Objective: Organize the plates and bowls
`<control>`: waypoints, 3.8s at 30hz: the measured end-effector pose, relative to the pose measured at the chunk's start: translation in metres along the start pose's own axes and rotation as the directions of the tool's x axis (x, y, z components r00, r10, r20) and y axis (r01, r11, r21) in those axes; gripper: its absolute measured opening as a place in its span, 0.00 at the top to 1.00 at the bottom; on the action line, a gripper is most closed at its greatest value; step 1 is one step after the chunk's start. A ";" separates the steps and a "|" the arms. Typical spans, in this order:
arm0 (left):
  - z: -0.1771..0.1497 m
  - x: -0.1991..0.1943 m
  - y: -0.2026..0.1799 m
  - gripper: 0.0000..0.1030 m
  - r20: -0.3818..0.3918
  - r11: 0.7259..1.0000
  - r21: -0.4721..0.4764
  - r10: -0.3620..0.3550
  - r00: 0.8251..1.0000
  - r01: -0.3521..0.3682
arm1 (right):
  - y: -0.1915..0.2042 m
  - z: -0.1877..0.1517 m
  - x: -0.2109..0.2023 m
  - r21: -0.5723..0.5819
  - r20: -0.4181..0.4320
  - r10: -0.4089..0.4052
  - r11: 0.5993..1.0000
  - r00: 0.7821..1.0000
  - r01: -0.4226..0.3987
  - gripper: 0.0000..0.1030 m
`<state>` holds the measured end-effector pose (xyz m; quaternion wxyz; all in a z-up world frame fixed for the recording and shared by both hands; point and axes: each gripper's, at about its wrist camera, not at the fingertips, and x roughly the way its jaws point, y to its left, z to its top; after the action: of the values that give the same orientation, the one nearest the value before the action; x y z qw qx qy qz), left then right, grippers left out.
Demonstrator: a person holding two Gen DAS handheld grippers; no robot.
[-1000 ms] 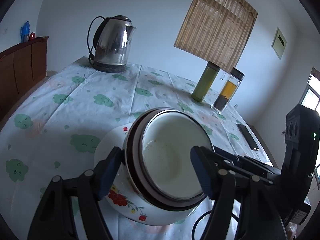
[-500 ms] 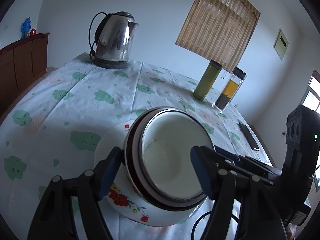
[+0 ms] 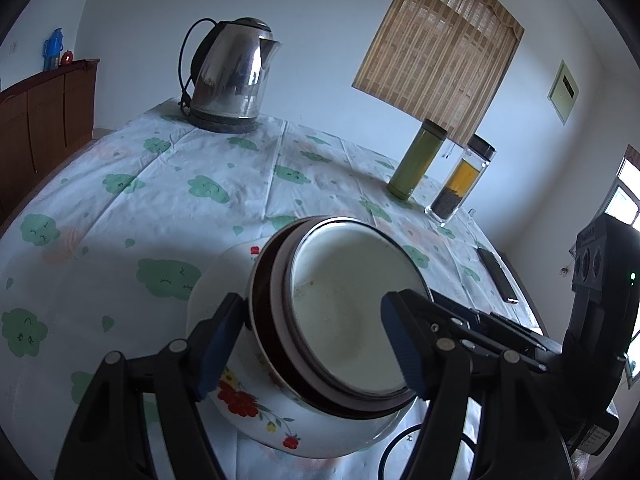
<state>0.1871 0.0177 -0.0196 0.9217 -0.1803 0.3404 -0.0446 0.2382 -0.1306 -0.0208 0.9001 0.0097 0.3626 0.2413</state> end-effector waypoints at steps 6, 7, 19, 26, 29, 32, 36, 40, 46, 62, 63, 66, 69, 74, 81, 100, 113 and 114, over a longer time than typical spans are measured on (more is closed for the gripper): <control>0.000 0.001 0.000 0.32 -0.002 1.000 -0.001 0.000 1.000 0.000 | 0.000 0.001 0.001 0.004 0.000 -0.001 1.000 1.000 0.001 0.74; 0.000 0.002 0.001 0.32 -0.003 1.000 -0.003 0.000 1.000 0.000 | 0.000 0.001 0.001 0.006 0.000 -0.001 1.000 1.000 0.001 0.74; -0.002 0.005 0.004 0.32 -0.008 1.000 -0.015 -0.007 1.000 0.007 | -0.001 0.000 0.002 0.005 0.000 -0.005 1.000 1.000 0.005 0.74; -0.002 0.003 0.003 0.32 -0.003 1.000 0.000 -0.002 1.000 0.002 | 0.000 -0.003 0.000 -0.009 0.002 -0.003 1.000 1.000 0.003 0.74; -0.003 0.003 0.002 0.32 0.002 1.000 0.007 0.002 1.000 -0.002 | 0.000 -0.004 0.000 -0.010 0.007 -0.004 1.000 1.000 0.004 0.74; -0.003 0.005 0.003 0.33 -0.005 1.000 0.004 -0.003 1.000 0.003 | 0.001 -0.006 -0.001 -0.018 0.019 -0.006 1.000 1.000 0.006 0.75; -0.004 0.009 0.006 0.35 -0.018 1.000 0.004 -0.015 1.000 0.015 | 0.007 -0.006 0.000 -0.042 0.048 -0.020 0.999 0.999 0.022 0.75; -0.006 0.011 0.008 0.35 -0.024 1.000 0.005 -0.027 0.999 0.027 | 0.005 -0.007 0.001 -0.051 0.061 0.002 0.999 0.998 0.001 0.74; -0.005 0.009 0.010 0.35 -0.005 0.999 -0.004 -0.039 0.999 0.039 | -0.003 -0.008 0.000 -0.036 0.080 0.048 0.998 0.996 -0.045 0.74; 0.002 -0.015 0.008 0.18 0.128 0.999 0.048 0.018 0.992 -0.024 | -0.004 -0.009 -0.019 -0.051 0.159 0.066 0.997 0.985 -0.058 0.57; 0.002 -0.018 0.007 0.17 0.149 0.998 0.055 0.036 0.988 -0.044 | -0.003 -0.009 -0.023 -0.057 0.182 0.061 0.997 0.981 -0.052 0.54; 0.002 -0.027 -0.001 0.14 0.207 0.987 0.112 0.089 0.974 -0.114 | -0.001 -0.009 -0.040 -0.077 0.272 0.030 0.997 0.962 -0.009 0.47; 0.001 -0.032 -0.007 0.08 0.256 0.975 0.146 0.127 0.958 -0.168 | 0.005 -0.011 -0.053 -0.119 0.358 -0.030 0.990 0.933 0.077 0.40; 0.003 -0.041 -0.006 0.02 0.307 0.973 0.141 0.130 0.943 -0.181 | 0.010 -0.013 -0.061 -0.145 0.417 -0.081 0.977 0.905 0.154 0.38; 0.004 -0.042 0.000 0.01 0.312 0.977 0.114 0.137 0.940 -0.180 | 0.003 -0.013 -0.057 -0.124 0.404 -0.086 0.981 0.911 0.148 0.38; 0.003 -0.043 -0.001 0.01 0.313 0.976 0.117 0.141 0.939 -0.185 | 0.004 -0.015 -0.057 -0.128 0.394 -0.090 0.980 0.915 0.152 0.38; 0.003 -0.043 -0.001 0.01 0.313 0.976 0.117 0.141 0.939 -0.185 | 0.005 -0.016 -0.058 -0.132 0.394 -0.091 0.979 0.915 0.154 0.37; 0.003 -0.042 0.000 0.01 0.312 0.976 0.116 0.141 0.939 -0.185 | 0.005 -0.016 -0.058 -0.132 0.394 -0.091 0.979 0.915 0.154 0.37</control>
<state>0.1563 0.0270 0.0081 0.9740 -0.0890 0.2052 0.0358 0.1898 -0.1545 0.0056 0.9650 -0.0380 0.1576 0.2061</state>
